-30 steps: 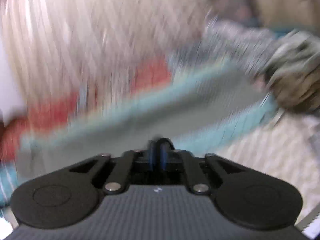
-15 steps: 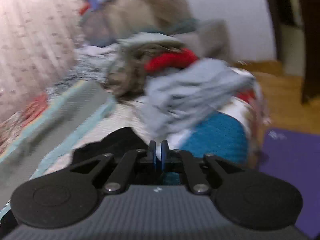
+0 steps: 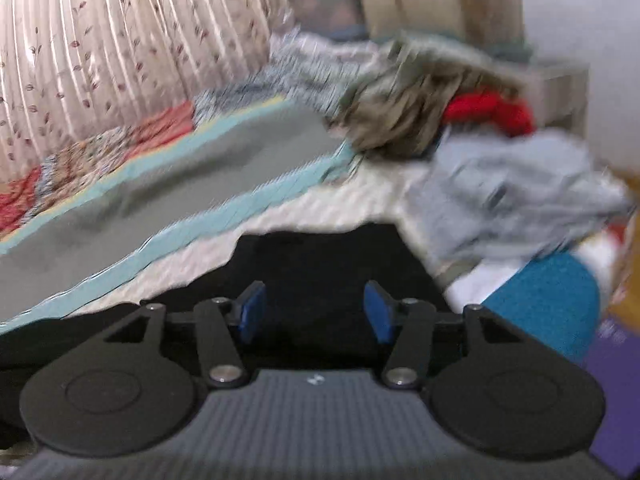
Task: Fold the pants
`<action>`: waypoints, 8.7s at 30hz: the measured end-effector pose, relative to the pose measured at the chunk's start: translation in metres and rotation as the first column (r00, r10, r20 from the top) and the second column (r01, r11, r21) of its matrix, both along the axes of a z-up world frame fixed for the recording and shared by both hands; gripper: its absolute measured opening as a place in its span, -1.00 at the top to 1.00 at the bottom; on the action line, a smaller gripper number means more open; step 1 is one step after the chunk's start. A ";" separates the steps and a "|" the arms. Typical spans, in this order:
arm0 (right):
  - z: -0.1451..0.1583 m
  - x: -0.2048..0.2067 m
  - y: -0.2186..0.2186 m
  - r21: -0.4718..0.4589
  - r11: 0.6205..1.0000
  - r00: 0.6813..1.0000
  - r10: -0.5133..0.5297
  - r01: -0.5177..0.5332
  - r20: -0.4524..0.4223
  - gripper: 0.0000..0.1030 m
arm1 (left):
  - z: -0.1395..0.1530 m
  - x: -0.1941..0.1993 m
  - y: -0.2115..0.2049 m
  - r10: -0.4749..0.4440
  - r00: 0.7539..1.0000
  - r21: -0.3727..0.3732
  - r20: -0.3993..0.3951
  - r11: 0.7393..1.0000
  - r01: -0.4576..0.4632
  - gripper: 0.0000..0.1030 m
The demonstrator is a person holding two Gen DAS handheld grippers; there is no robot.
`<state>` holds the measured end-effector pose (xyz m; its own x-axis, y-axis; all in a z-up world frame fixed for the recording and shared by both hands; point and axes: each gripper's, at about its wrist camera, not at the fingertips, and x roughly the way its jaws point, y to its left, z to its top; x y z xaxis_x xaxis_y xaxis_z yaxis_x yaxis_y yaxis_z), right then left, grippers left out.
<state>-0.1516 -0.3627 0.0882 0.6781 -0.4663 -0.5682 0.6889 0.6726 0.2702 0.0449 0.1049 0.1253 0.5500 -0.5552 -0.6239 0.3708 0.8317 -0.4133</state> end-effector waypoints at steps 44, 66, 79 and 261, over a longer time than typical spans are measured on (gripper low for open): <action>0.121 0.037 -0.020 -0.056 0.998 0.939 0.029 -0.010 0.343 0.90 | 0.064 -0.006 0.105 0.356 0.922 -0.181 0.152 0.927 -0.329 0.86; 0.076 0.082 -0.085 0.016 1.000 0.998 0.000 -0.001 0.056 0.27 | 0.037 -0.001 0.173 0.482 0.875 -0.210 0.043 0.861 -0.463 0.86; -0.033 0.144 -0.080 0.062 0.984 0.930 0.179 -0.169 -0.322 0.74 | 0.046 -0.004 0.158 0.487 0.871 -0.148 0.068 0.868 -0.474 0.86; -0.026 0.146 -0.190 0.019 0.934 0.928 -0.352 0.357 -0.123 -0.27 | -0.083 0.172 0.013 0.279 0.960 0.351 -0.040 0.903 -0.248 0.31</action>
<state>-0.0058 -0.5530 0.0621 0.4008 -0.6396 -0.6560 0.9087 0.3688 0.1956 0.2172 0.1180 0.0427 0.5816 -0.1444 -0.8005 0.0944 0.9895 -0.1099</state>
